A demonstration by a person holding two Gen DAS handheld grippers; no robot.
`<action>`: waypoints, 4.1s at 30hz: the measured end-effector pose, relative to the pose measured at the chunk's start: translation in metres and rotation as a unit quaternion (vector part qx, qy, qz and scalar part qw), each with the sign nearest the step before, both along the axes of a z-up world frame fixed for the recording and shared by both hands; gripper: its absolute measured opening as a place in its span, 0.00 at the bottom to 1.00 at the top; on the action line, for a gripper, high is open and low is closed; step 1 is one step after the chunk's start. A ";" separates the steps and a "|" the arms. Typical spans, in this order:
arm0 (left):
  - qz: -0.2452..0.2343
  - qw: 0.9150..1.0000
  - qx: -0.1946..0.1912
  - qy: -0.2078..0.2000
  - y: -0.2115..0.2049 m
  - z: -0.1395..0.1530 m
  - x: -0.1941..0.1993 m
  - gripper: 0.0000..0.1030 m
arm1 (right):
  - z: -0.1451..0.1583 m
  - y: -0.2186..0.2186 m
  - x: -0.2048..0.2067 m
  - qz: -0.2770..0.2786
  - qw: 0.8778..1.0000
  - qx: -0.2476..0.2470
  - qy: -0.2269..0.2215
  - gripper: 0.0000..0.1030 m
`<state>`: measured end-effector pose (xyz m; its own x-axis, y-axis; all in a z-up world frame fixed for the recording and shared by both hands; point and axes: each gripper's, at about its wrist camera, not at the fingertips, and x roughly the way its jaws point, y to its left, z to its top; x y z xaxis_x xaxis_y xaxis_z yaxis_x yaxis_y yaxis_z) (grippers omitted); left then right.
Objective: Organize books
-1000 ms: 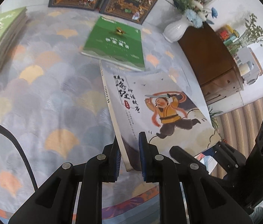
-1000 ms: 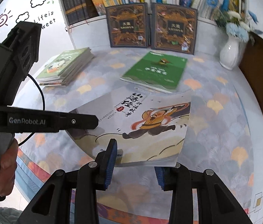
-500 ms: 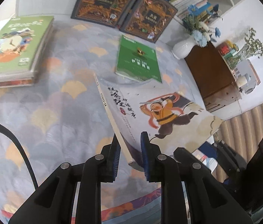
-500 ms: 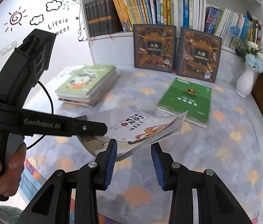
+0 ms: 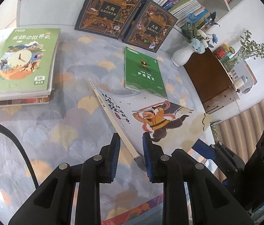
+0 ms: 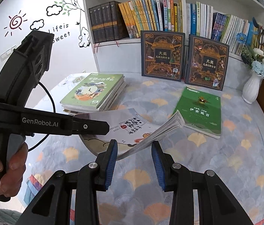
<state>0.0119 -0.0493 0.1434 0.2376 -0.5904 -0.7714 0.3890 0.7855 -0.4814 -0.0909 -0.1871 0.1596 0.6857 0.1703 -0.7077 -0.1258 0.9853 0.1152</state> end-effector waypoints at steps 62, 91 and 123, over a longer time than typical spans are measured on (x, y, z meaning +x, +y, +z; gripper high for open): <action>0.283 0.957 -0.061 -0.005 0.217 -0.041 0.113 0.23 | -0.027 0.180 0.178 0.195 0.976 0.062 0.070 0.37; 0.334 0.940 -0.066 0.021 0.229 -0.060 0.128 0.24 | -0.085 0.112 0.287 -0.004 0.980 0.007 0.197 0.37; 0.102 0.994 0.000 0.026 -0.046 -0.025 0.025 0.26 | -0.092 -0.213 0.072 -0.181 0.940 0.184 0.221 0.40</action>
<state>0.0370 -0.0950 0.1179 0.3119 -0.5334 -0.7863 0.1951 0.8459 -0.4964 -0.0188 -0.4000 0.0676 0.3977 0.2717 -0.8764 0.3508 0.8376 0.4188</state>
